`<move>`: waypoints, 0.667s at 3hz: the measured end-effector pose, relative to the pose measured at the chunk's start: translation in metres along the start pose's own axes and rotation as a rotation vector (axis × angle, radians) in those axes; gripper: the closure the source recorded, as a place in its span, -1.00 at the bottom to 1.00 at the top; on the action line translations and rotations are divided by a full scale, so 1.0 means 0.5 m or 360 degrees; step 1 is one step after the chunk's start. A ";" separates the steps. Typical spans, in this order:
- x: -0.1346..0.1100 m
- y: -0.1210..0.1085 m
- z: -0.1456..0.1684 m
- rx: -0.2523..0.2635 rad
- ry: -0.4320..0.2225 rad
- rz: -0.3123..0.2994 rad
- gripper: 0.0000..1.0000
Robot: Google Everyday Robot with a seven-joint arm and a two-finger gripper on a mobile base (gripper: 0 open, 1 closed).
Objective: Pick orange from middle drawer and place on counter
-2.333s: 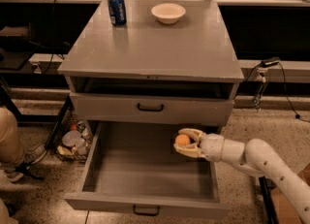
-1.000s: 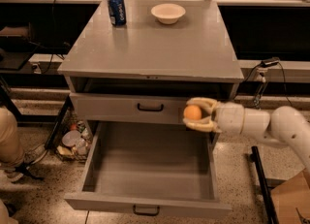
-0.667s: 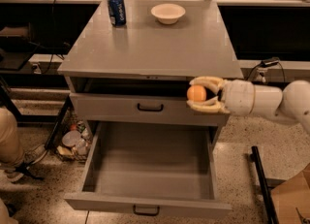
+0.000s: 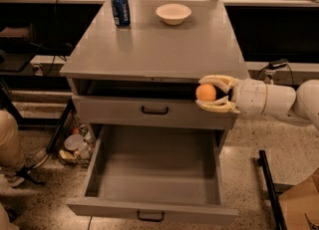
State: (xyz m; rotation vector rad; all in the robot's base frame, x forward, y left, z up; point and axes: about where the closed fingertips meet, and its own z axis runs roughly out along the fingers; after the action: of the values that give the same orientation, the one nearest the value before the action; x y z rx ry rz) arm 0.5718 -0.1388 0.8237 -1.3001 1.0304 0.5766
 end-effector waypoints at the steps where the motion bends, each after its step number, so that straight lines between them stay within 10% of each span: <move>1: -0.038 -0.063 -0.007 0.0052 -0.0040 -0.0002 1.00; 2: -0.099 -0.166 -0.039 0.0145 -0.0030 0.0018 1.00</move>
Offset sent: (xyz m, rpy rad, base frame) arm 0.0714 -0.0633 0.1525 0.0954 -0.0035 -0.1547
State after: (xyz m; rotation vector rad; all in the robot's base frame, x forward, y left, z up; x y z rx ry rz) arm 0.6129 -0.1663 0.9091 -1.2074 1.0377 0.5432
